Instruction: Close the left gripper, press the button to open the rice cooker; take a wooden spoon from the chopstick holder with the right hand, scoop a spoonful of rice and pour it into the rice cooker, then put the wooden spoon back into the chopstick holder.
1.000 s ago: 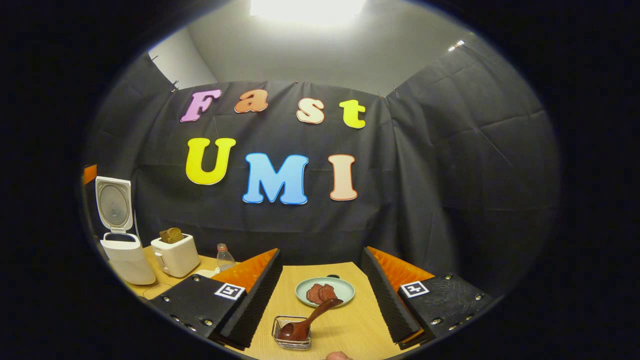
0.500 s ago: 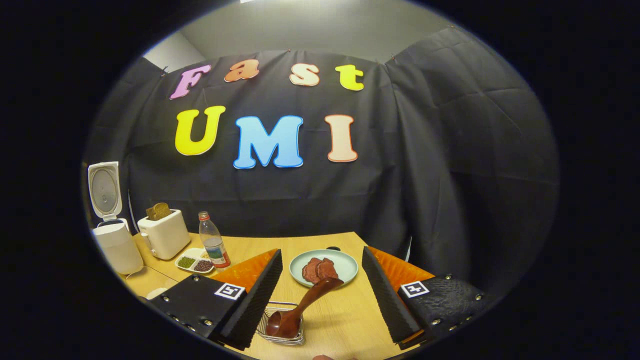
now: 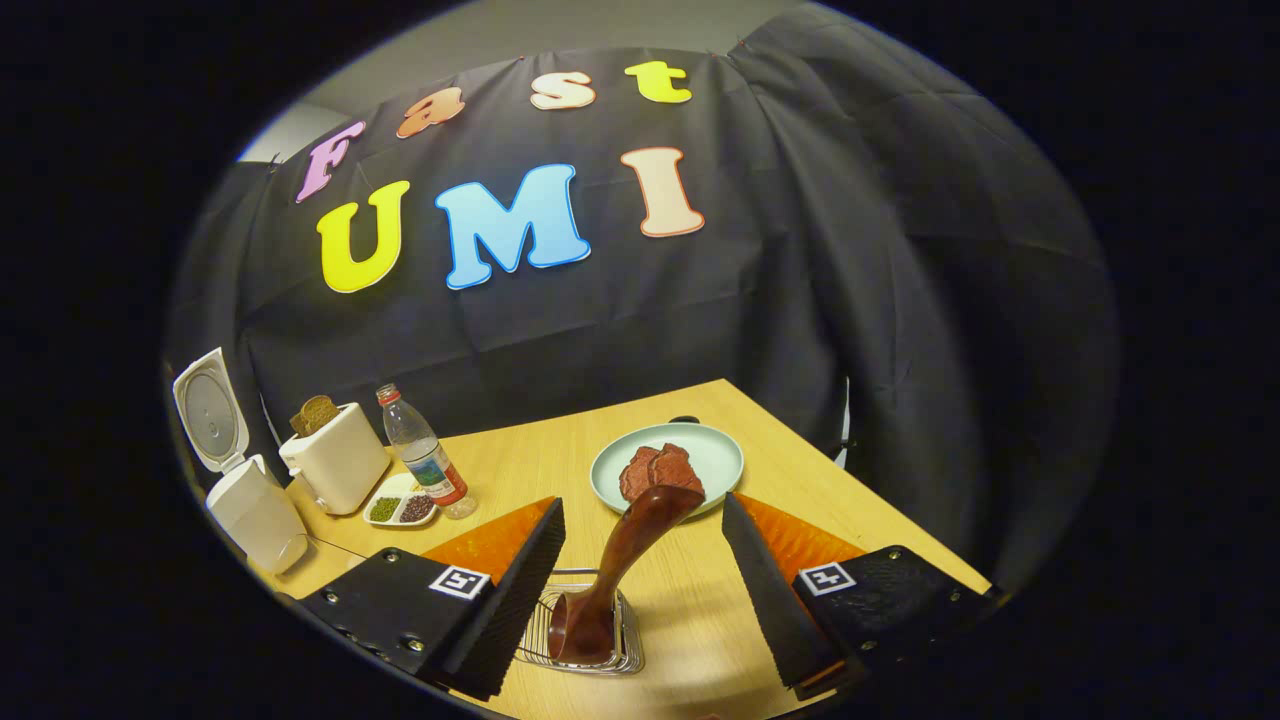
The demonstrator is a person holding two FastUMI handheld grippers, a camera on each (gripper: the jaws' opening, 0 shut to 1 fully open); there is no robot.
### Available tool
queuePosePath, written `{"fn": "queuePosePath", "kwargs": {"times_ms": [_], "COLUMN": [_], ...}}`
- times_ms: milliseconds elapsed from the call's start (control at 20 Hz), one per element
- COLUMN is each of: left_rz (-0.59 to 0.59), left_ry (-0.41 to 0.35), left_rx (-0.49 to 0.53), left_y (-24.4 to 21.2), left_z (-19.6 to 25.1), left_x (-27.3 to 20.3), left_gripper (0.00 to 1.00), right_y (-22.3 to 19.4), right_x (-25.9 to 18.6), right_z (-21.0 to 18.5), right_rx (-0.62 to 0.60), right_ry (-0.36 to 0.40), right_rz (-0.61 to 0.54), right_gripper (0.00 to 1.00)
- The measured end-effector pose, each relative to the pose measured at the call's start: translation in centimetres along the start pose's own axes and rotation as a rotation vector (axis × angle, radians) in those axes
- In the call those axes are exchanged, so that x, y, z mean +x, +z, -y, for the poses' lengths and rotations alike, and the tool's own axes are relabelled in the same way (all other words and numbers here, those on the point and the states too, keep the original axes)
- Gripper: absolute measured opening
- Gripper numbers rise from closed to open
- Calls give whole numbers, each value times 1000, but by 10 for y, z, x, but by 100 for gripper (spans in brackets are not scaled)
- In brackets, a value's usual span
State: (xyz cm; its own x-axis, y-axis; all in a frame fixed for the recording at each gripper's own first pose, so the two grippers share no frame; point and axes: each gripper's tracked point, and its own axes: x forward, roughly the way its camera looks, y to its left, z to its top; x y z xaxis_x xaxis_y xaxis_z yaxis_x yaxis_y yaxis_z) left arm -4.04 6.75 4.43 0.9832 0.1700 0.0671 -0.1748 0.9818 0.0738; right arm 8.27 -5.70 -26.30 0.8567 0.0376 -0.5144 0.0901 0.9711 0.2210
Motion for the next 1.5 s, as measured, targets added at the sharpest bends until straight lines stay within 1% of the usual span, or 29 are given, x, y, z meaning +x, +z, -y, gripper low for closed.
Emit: {"fn": "queuePosePath", "kwargs": {"times_ms": [50,150,200,350,400,450,500,550,600,650,700,750,800,900,1050,1250,1400,1500], "left_rz": [0,-5,-7,-19,-24,-26,-25,-26,-25,-23,-19,-13,-7,0,9,11,7,-2], "left_ry": [3,14,18,28,32,36,40,41,38,36,36,35,29,20,8,-9,-21,-25], "left_rx": [5,20,25,26,30,35,38,37,35,36,39,43,46,56,38,11,-21,-34], "left_y": [0,-2,-2,-5,-6,-6,-6,-6,-5,-5,-3,-3,-1,1,0,-6,-13,-20], "left_z": [-1,-5,-7,-12,-14,-16,-18,-18,-17,-18,-18,-18,-17,-17,-19,-23,-27,-34], "left_x": [-1,-2,-4,-8,-8,-7,-8,-8,-8,-7,-7,-8,-9,-8,-6,-2,1,4], "left_gripper": [98,98,98,98,98,98,98,98,98,98,98,98,98,98,98,98,98,98], "right_y": [-9,-20,-24,-34,-34,-33,-36,-39,-43,-43,-35,-35,-35,-33,-11,22,47,54], "right_x": [3,6,9,14,15,18,20,21,23,26,22,19,21,7,-6,-29,-44,-53], "right_z": [-2,-6,-9,-18,-13,-12,-16,-21,-18,-18,-20,-22,-24,-28,-30,-38,-56,-73], "right_rx": [23,63,73,83,84,92,109,119,113,130,154,159,138,88,96,26,30,39], "right_ry": [14,37,49,85,54,57,78,90,84,65,72,87,88,93,90,76,94,115], "right_rz": [-31,-76,-94,-132,-127,-126,-143,-163,-181,-162,-167,-169,-164,-144,-108,-29,23,41], "right_gripper": [97,87,85,85,77,57,36,36,36,36,12,12,8,8,8,8,8,7]}}
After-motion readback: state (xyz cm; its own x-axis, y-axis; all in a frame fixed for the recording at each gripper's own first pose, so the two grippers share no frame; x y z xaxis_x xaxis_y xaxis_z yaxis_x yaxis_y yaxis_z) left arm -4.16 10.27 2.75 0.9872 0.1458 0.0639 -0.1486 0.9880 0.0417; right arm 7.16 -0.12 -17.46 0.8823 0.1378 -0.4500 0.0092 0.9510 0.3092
